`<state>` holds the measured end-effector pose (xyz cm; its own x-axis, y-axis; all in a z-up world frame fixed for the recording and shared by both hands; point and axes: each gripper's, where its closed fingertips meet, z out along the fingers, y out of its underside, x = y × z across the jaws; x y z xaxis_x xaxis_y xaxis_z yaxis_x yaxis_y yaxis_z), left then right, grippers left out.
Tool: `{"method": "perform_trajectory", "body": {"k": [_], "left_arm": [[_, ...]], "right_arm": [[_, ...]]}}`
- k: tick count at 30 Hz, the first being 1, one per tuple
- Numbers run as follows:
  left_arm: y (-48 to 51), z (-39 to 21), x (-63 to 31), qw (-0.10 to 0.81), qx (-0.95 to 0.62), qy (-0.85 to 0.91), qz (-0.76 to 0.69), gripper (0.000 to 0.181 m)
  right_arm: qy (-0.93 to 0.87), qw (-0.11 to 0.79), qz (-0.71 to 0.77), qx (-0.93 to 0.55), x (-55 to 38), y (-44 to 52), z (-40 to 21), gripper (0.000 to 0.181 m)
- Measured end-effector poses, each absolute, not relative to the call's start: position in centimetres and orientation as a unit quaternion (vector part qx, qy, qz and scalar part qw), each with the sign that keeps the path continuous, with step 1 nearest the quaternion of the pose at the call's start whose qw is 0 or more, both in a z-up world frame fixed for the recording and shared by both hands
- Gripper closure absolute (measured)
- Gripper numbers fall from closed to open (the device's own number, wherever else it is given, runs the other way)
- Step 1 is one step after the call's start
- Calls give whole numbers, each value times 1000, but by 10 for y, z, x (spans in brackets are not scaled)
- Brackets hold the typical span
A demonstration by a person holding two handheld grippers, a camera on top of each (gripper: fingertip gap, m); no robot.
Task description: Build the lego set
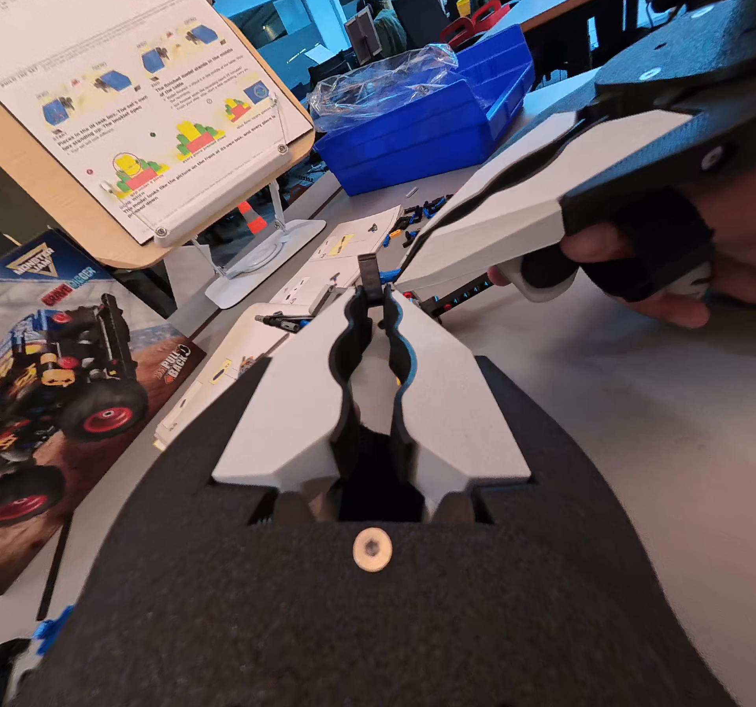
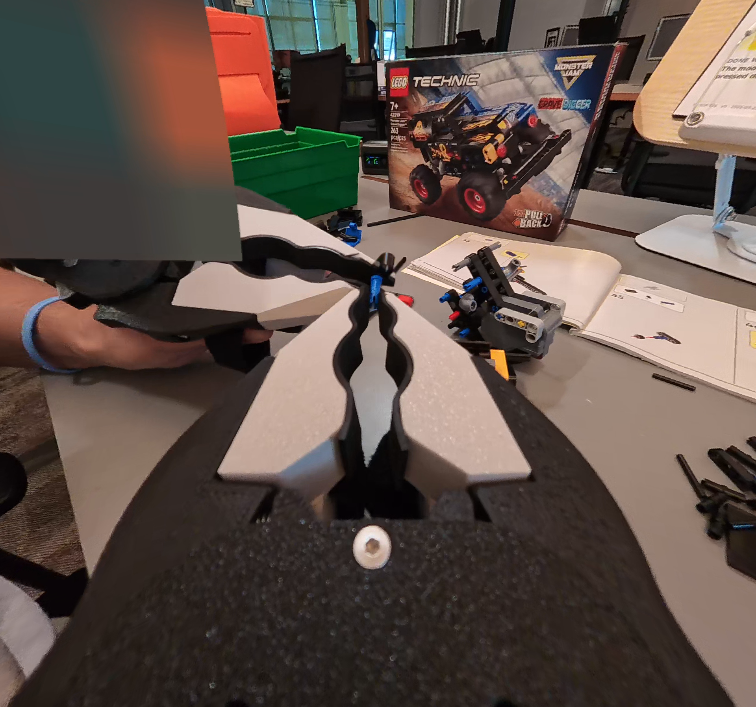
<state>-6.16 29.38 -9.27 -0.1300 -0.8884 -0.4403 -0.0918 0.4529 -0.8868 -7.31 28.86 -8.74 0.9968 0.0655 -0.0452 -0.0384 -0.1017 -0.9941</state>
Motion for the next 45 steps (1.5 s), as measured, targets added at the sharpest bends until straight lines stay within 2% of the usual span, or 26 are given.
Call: {"method": "perform_trajectory", "body": {"k": [5, 8, 15, 20, 29, 31, 35, 37, 45], "left_arm": [[297, -99, -60, 505, -392, 665, -387, 175], [309, -101, -60, 512, -399, 664, -370, 176], [331, -111, -58, 419, -473, 638, -440, 175], [334, -115, -56, 370, -495, 632, -468, 175], [330, -121, -54, 360, -493, 645, -460, 175], [331, -121, -54, 360, -493, 644, -461, 175], [331, -121, -54, 360, -495, 644, -459, 175], [330, -122, -54, 361, -493, 647, -455, 175], [324, -122, -56, 376, -475, 661, -443, 175]], "right_arm": [[0, 662, 63, -747, -73, 292, -92, 177], [-15, 665, 46, -745, -68, 288, -88, 173], [33, 655, -142, -742, 47, 246, -72, 172], [93, 658, -133, -735, 91, 224, -83, 171], [100, 629, -91, -765, 87, 226, -98, 167], [65, 603, -59, -793, 61, 220, -102, 167], [22, 456, 0, -890, 7, 200, -157, 161], [18, 410, 14, -912, -9, 193, -176, 158], [-1, 378, -28, -926, -11, 191, -183, 166]]}}
